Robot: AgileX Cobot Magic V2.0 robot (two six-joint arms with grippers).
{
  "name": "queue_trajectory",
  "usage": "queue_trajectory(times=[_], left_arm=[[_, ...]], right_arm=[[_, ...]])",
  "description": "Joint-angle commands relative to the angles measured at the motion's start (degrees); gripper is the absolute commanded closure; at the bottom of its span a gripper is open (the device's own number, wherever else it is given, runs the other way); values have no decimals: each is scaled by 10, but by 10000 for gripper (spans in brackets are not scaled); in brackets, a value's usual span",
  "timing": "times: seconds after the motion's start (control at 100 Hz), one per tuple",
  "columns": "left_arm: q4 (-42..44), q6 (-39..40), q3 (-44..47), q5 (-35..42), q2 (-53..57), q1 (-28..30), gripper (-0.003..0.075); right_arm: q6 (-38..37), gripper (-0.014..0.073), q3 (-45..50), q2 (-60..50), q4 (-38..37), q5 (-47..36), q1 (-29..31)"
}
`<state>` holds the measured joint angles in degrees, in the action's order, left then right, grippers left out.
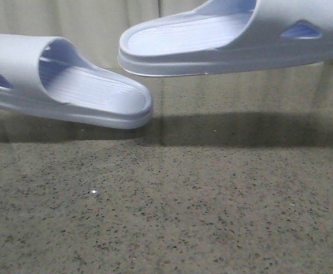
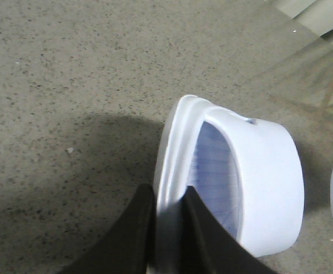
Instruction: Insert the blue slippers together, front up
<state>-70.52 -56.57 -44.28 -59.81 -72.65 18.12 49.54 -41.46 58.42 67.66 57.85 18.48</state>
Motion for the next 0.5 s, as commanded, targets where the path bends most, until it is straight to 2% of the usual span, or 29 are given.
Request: queue_trajectory(times=[0.0,0.28,0.49], left_arm=[[-72,-5,-16,-45,15,3,705],[-134,-5,-16,-123,14,3,705],[-145,-5,-16,-128,13,-22,705]], right_arm=[[19,697,-20,3,54,8,5],[94,697,-20,69,145,41,1],[155,697,-20,122,197,36,-47]])
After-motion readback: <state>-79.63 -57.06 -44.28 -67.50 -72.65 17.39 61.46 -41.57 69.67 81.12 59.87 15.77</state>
